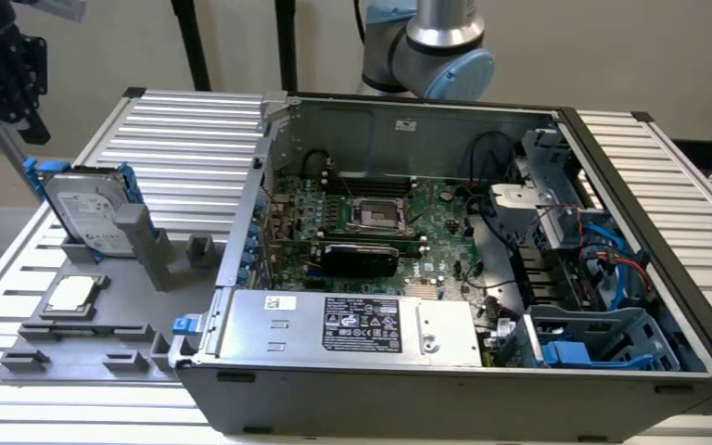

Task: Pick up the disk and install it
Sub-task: 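Pick up the disk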

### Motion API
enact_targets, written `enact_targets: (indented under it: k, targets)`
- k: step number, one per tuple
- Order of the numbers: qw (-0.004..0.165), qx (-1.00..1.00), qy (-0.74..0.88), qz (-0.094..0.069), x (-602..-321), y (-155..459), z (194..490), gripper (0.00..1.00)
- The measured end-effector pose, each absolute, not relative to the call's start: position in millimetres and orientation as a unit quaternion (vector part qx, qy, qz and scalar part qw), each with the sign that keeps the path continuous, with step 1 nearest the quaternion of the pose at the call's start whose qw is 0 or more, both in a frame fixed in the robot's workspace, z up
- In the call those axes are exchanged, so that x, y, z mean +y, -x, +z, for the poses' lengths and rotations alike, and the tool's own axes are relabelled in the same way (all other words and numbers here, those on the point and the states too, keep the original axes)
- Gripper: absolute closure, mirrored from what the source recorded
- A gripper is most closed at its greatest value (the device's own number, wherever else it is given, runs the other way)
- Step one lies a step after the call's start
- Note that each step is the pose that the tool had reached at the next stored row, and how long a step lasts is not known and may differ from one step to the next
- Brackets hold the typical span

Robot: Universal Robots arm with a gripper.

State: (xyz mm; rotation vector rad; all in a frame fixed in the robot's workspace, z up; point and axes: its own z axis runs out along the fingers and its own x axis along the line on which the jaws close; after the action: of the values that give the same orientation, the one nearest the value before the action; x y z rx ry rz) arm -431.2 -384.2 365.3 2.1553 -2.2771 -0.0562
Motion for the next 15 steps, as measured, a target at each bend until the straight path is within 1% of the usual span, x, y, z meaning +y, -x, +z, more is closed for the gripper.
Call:
enact_targets:
  k: [9, 10, 11, 15]
  targets:
    - [0.004, -0.705, -0.709, -0.017, -382.3, 431.7, 364.6, 0.88]
    - [0.004, -0.705, -0.709, -0.017, -382.3, 431.7, 364.6, 0.82]
    - [0.004, -0.705, -0.709, -0.017, -382.3, 431.7, 364.6, 0.82]
    - [0.004, -0.704, -0.710, -0.017, -382.2, 431.6, 364.3, 0.58]
